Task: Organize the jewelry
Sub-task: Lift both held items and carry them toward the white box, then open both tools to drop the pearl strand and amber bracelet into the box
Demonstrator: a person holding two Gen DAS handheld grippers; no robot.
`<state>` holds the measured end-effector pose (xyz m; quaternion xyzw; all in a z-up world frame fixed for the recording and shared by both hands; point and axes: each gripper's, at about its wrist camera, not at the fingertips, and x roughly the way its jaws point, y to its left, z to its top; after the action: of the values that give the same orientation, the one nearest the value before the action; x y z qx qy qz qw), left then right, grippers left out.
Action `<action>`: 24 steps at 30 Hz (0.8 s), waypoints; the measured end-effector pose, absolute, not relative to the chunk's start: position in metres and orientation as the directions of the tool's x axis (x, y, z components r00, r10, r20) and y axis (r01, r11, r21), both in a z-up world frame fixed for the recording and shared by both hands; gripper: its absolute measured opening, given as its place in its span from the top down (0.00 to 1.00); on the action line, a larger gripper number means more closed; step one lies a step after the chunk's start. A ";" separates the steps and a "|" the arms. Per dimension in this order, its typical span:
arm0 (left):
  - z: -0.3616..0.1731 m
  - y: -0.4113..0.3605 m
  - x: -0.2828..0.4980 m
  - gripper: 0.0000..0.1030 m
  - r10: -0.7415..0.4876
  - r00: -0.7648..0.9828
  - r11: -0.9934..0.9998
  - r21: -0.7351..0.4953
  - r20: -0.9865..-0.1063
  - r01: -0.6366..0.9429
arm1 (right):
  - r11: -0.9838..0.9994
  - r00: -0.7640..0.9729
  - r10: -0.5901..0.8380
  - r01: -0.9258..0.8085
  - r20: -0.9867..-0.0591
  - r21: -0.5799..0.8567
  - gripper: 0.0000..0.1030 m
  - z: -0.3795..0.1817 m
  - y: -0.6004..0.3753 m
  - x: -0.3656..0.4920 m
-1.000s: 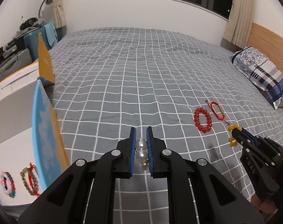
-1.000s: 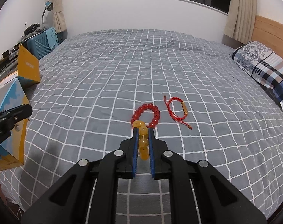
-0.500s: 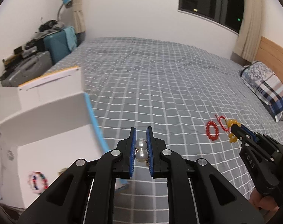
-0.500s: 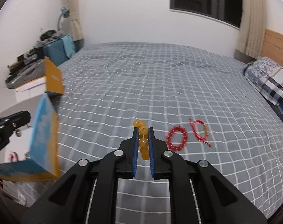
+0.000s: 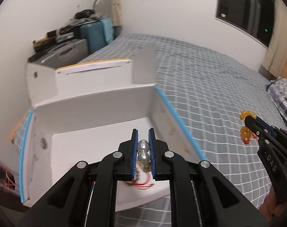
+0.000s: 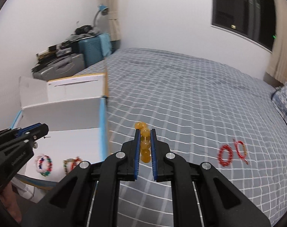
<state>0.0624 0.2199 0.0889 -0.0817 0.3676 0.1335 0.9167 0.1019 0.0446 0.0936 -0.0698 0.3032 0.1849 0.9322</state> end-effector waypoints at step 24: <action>0.025 0.329 0.037 0.89 0.265 0.497 0.883 0.000 -0.826 -0.469 | 0.843 0.482 0.338 -0.536 -0.808 0.032 0.91 0.026 0.199 0.110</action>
<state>0.0371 0.3292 0.0246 -0.1129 0.4534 0.2139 0.8579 0.1097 0.1987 0.0260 -0.1131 0.4396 0.2560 0.8535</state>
